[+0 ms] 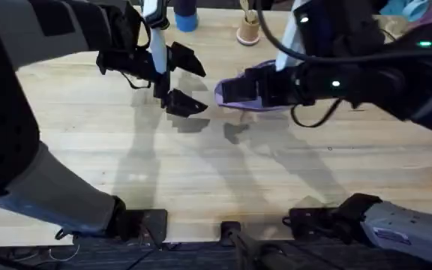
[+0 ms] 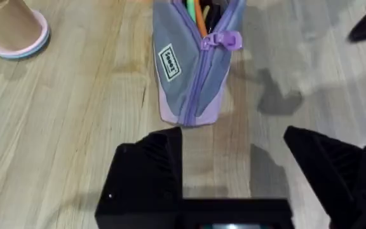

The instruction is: Unzip the bag, pick up the pens from the table one at a time and place them inside, then zip the bag closed.

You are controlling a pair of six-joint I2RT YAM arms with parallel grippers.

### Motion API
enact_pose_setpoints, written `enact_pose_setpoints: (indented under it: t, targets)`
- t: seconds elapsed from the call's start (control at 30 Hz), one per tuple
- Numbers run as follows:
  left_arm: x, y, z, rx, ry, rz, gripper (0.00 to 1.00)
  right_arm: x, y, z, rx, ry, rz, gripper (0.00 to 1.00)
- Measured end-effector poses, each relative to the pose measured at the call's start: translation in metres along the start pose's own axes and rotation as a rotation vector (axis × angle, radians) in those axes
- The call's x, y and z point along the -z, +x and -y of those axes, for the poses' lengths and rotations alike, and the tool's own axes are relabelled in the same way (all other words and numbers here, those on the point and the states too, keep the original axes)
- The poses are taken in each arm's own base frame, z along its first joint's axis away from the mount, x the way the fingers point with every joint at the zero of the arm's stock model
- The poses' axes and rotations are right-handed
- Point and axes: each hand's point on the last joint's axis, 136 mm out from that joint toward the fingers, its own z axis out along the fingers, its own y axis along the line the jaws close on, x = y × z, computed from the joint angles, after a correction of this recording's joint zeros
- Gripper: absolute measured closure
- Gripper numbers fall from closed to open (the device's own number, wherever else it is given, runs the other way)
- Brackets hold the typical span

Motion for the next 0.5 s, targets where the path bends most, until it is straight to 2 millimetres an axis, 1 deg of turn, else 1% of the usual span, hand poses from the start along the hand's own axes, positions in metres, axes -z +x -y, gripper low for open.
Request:
enact_pose_setpoints:
  t: [0.2, 0.3, 0.5]
  targets:
    - [0.000, -0.001, 0.000, 0.000, 0.001, 0.004, 0.006, -0.032, -0.003, 0.002, -0.041, 0.015, -0.027, 0.005]
    - [0.000, -0.001, 0.000, 0.000, 0.001, 0.005, 0.006, -0.048, -0.006, 0.005, -0.061, 0.028, -0.030, 0.040]
    - [0.000, -0.001, 0.000, 0.000, 0.001, 0.005, 0.006, -0.065, -0.022, 0.005, -0.069, 0.033, 0.029, 0.074]
